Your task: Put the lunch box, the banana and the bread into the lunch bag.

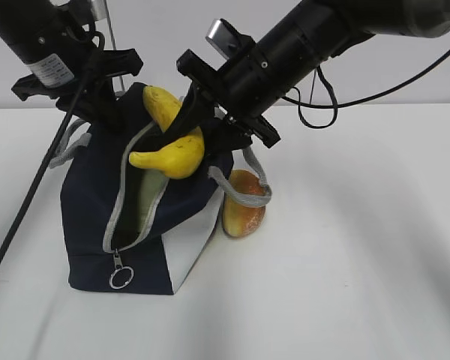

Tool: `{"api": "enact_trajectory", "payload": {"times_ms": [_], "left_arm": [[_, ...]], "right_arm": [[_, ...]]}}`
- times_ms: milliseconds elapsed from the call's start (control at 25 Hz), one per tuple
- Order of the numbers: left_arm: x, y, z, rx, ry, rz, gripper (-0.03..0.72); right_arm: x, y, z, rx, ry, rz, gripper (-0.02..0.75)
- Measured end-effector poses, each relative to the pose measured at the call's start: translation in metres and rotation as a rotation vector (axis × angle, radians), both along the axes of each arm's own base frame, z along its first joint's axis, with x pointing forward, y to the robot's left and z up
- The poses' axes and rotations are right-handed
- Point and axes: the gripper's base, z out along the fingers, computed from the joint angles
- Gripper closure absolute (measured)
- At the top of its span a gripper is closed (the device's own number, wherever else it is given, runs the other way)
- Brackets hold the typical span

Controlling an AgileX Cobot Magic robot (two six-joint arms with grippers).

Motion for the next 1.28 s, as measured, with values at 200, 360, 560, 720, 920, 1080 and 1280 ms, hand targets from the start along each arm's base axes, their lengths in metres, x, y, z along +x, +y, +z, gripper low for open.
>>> {"api": "enact_trajectory", "payload": {"times_ms": [200, 360, 560, 720, 920, 1080, 1280], "left_arm": [[0.000, 0.000, 0.000, -0.001, -0.003, 0.001, 0.689], [0.001, 0.000, 0.000, -0.001, -0.005, 0.002, 0.689], [0.001, 0.000, 0.000, -0.001, -0.005, 0.002, 0.689], [0.001, 0.000, 0.000, -0.002, -0.006, 0.002, 0.689], [0.001, 0.000, 0.000, -0.002, -0.008, 0.003, 0.689], [0.001, 0.000, 0.000, -0.002, -0.009, 0.003, 0.689], [0.001, 0.000, 0.000, -0.003, -0.012, 0.004, 0.689]], "right_arm": [[0.002, -0.006, -0.012, -0.102, -0.005, 0.007, 0.407], [0.003, -0.010, -0.017, -0.167, -0.010, 0.003, 0.407], [0.004, -0.011, -0.020, -0.183, 0.009, -0.013, 0.407], [0.007, -0.005, -0.018, -0.114, 0.023, -0.053, 0.408], [0.014, 0.003, -0.026, -0.014, 0.066, -0.120, 0.408], [0.019, 0.009, -0.038, 0.046, 0.128, -0.150, 0.408], [0.023, 0.011, -0.049, 0.051, 0.142, -0.172, 0.407]]}}
